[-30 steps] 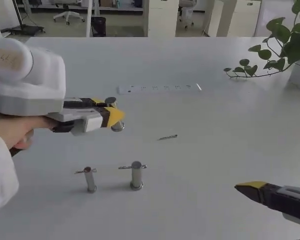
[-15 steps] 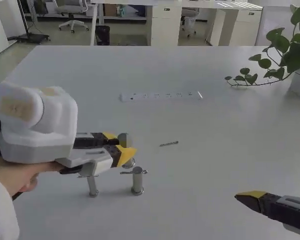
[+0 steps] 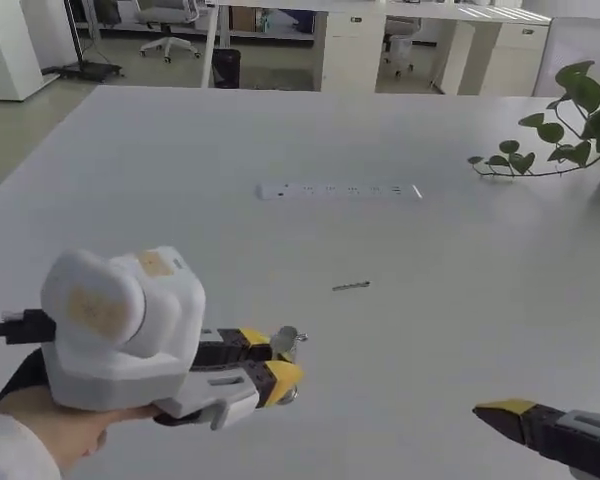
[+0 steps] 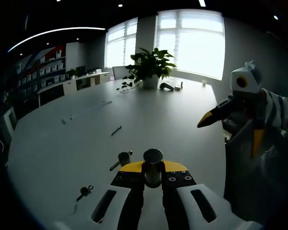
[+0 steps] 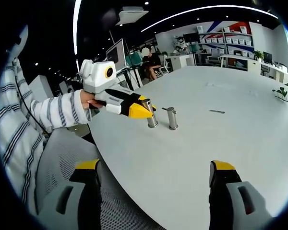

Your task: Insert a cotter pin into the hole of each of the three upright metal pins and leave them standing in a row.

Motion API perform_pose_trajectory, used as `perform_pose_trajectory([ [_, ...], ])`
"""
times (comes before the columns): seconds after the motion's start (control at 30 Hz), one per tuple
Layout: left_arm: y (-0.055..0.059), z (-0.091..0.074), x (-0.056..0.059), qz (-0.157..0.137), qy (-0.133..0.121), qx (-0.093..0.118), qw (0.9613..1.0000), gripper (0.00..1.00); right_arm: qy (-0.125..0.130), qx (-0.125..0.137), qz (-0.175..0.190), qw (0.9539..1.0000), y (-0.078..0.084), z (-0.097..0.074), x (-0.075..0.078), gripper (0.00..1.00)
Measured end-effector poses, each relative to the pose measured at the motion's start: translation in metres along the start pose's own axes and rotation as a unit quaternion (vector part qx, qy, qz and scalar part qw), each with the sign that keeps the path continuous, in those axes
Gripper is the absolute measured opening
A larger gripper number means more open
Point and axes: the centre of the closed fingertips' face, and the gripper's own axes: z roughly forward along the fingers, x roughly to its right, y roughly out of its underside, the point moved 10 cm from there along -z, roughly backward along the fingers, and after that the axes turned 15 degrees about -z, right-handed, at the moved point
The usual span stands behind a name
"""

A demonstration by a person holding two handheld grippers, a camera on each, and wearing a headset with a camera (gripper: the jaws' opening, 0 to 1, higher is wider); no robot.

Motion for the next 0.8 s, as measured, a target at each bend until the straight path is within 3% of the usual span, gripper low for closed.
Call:
perform_pose_trajectory([
  [0.37, 0.022, 0.006, 0.004, 0.008, -0.011, -0.016, 0.9998, 0.09, -0.025, -0.004, 0.004, 0.9997, 0.002, 0.007, -0.007, 0.93],
  [0.6, 0.029, 0.008, 0.005, 0.001, -0.012, -0.015, 0.9998, 0.09, -0.030, -0.005, 0.000, 0.9995, 0.002, 0.009, -0.010, 0.93],
  [0.8, 0.036, 0.014, 0.005, 0.003, -0.018, -0.033, 0.9993, 0.09, -0.031, -0.004, 0.000, 0.9995, 0.001, 0.010, -0.012, 0.93],
])
